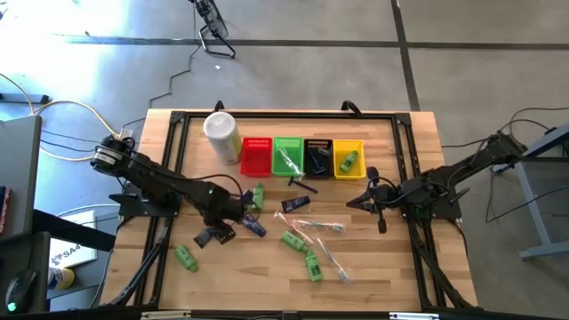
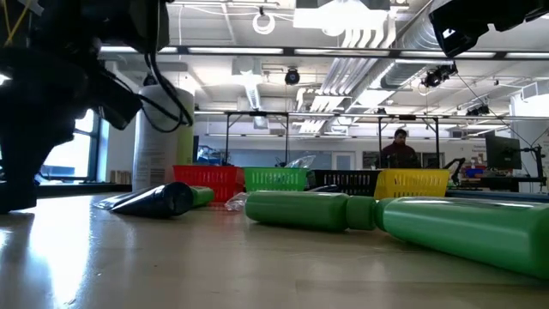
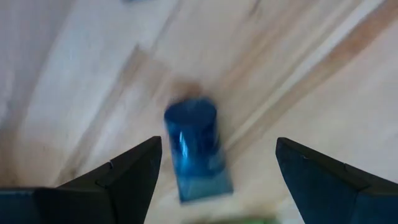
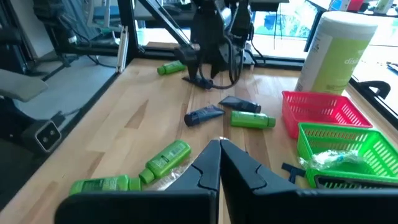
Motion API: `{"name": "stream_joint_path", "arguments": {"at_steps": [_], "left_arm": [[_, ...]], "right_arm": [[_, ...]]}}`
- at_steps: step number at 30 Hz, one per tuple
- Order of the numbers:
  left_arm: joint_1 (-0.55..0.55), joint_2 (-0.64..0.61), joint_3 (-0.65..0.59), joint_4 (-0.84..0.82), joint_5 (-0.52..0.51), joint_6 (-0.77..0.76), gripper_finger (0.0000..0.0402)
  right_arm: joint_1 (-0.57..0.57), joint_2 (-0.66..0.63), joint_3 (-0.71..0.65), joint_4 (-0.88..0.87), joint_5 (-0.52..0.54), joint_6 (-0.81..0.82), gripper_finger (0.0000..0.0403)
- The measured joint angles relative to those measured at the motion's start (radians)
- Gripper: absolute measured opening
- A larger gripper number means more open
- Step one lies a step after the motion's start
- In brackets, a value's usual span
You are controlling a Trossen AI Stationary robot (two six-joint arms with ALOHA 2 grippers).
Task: Pick & Place Travel size toiletries
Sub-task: Put the blue shave cream into the red bin
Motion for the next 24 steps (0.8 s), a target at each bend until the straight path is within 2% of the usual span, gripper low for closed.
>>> {"name": "stream_joint_path", "arguments": {"at_steps": [6,24], "left_arm": [[0.002,0.000,0.000,0.005,-0.030,-0.071,0.0310],[0.002,0.000,0.000,-0.006,-0.078,-0.126,0.0310]], "right_arm": [[0.000,0.003,0.000,-0.001,0.002,0.000,0.0002],[0.000,0.003,0.000,-0.002,0.001,0.000,0.0002]]}}
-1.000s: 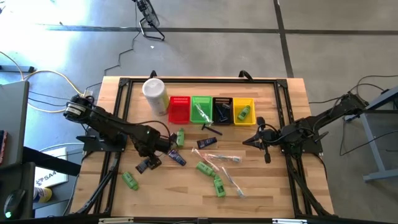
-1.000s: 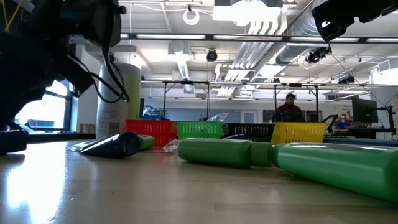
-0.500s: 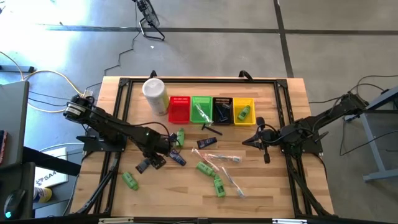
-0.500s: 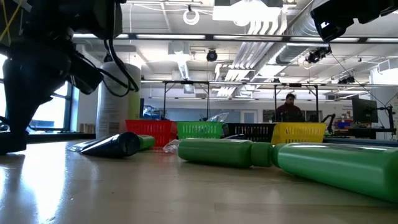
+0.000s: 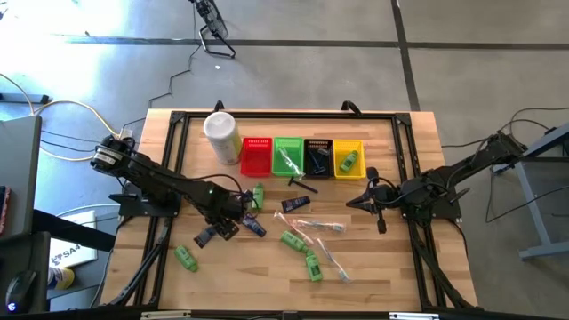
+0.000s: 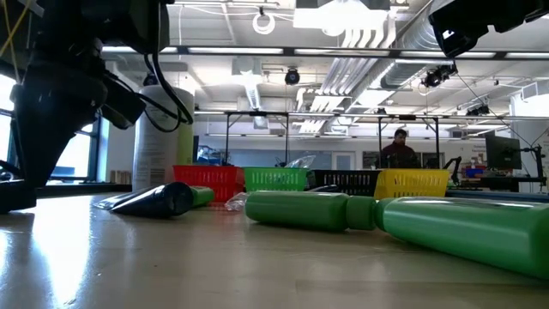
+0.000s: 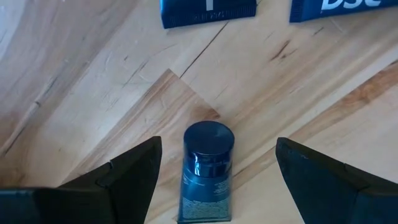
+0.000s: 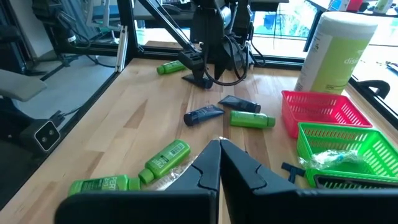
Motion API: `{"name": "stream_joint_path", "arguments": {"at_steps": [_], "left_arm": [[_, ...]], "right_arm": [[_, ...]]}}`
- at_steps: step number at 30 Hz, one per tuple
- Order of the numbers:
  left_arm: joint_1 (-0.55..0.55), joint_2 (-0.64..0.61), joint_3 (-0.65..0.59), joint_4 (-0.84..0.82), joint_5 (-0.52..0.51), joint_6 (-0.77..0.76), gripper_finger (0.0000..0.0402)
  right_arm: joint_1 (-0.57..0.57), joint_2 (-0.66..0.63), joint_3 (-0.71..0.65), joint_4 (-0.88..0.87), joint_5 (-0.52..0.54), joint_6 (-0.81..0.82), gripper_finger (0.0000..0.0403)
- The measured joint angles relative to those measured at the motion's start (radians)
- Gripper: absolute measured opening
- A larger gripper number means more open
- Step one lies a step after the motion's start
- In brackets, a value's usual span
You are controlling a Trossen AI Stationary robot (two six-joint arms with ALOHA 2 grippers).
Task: Pick & Place Travel size toiletries
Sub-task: Put the blue shave cream into the red bin
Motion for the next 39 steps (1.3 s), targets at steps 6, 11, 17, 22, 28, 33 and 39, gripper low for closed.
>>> {"name": "stream_joint_path", "arguments": {"at_steps": [6,11,17,22,28,33,39], "left_arm": [[0.000,0.000,0.000,0.000,-0.003,-0.030,0.0310],[-0.012,0.000,0.000,-0.001,-0.010,-0.061,0.0310],[-0.056,0.000,0.000,0.000,-0.033,-0.056,0.0310],[-0.067,0.000,0.000,0.000,-0.060,-0.055,0.0310],[-0.065,0.000,0.000,0.000,-0.091,-0.055,0.0310],[-0.065,-0.001,-0.012,0.023,-0.092,-0.055,0.0310],[-0.065,-0.001,-0.087,0.120,-0.072,-0.059,0.0310]], "right_arm": [[0.000,0.000,0.000,0.000,-0.001,0.000,0.0002],[0.000,0.000,0.000,0.000,-0.001,0.000,0.0002],[0.000,0.000,0.000,0.000,-0.001,0.000,0.0002],[0.000,0.000,0.000,0.000,-0.001,0.017,0.0002],[0.000,0.000,0.000,0.000,-0.001,0.023,0.0002],[0.000,0.000,0.000,0.000,-0.001,0.023,0.0002],[0.000,0.000,0.000,0.000,-0.001,0.023,0.0002]]}}
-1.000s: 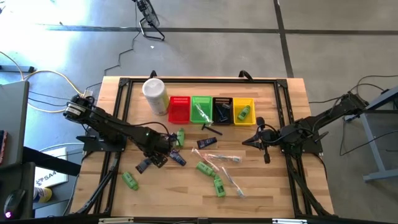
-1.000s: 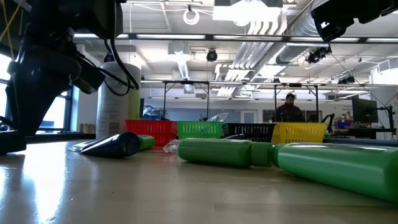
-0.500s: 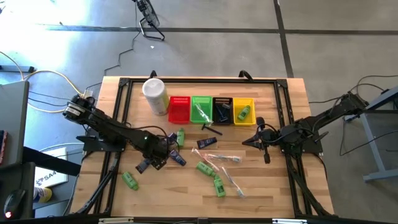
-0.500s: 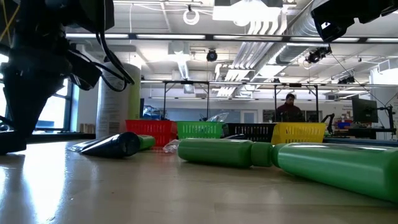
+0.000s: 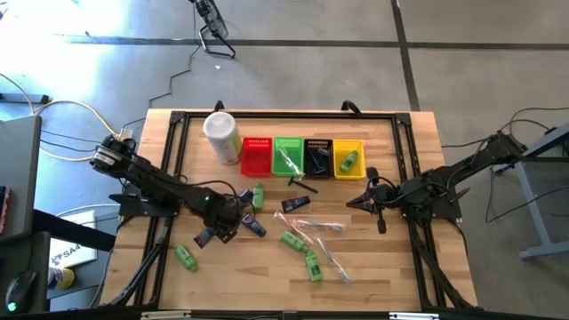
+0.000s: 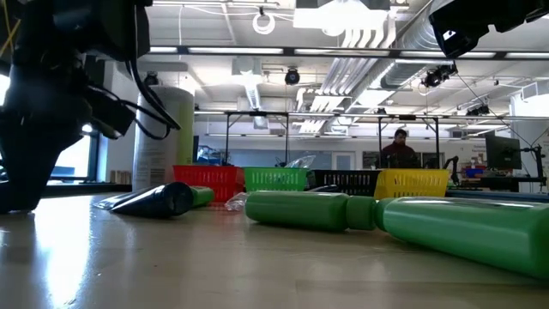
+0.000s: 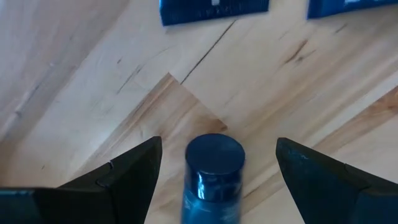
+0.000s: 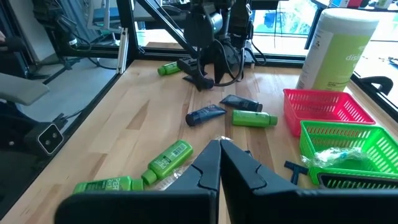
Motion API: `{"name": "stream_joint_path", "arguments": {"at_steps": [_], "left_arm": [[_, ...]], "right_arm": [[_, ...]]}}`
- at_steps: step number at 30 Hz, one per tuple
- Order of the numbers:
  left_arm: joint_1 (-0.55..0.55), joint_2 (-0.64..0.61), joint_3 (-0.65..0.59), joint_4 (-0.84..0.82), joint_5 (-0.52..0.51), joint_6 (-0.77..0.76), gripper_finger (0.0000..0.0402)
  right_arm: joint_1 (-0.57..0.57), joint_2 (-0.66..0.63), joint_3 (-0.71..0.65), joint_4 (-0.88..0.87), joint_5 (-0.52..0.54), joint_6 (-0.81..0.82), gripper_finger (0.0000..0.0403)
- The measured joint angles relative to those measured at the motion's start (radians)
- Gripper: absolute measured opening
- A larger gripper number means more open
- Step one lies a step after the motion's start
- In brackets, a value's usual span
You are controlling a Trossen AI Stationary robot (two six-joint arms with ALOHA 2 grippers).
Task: Pick & Place Travel size toiletries
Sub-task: Put the blue shave cream into the red bin
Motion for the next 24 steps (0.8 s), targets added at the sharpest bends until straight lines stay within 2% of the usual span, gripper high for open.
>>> {"name": "stream_joint_path", "arguments": {"at_steps": [24], "left_arm": [[0.000,0.000,-0.012,0.016,0.004,0.006,0.0304]], "right_arm": [[0.000,0.000,0.000,0.000,0.000,0.000,0.0002]]}}
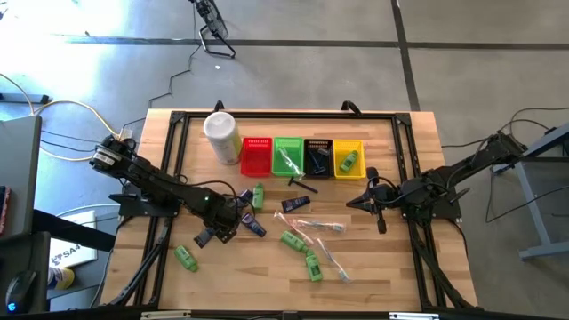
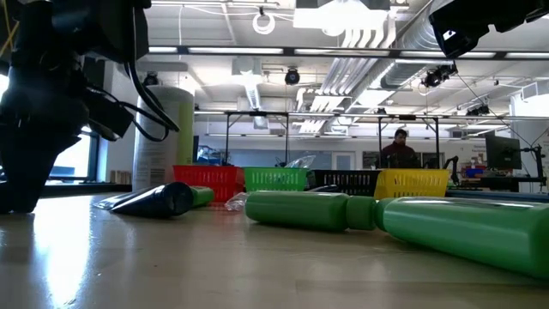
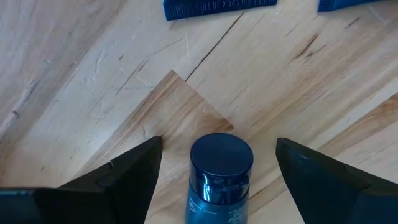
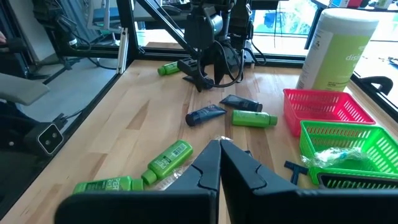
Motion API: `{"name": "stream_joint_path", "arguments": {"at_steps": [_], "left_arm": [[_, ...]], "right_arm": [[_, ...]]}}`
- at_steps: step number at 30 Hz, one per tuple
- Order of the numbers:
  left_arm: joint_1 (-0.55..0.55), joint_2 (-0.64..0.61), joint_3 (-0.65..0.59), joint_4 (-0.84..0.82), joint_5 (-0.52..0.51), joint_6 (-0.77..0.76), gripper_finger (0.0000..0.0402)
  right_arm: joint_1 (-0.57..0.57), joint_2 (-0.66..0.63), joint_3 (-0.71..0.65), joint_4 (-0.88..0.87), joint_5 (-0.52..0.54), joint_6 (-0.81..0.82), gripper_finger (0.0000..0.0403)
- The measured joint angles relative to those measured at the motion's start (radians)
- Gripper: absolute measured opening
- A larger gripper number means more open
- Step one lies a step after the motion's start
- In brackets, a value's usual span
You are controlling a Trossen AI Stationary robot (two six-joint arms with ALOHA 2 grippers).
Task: Pick & Place Travel size toiletries
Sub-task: Put the blue shave cream into the red bin
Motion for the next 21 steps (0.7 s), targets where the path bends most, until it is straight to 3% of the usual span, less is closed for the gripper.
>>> {"name": "stream_joint_path", "arguments": {"at_steps": [21], "left_arm": [[0.000,0.000,-0.001,-0.002,-0.001,0.000,0.0216]], "right_arm": [[0.000,0.000,0.000,0.000,0.000,0.000,0.0002]]}}
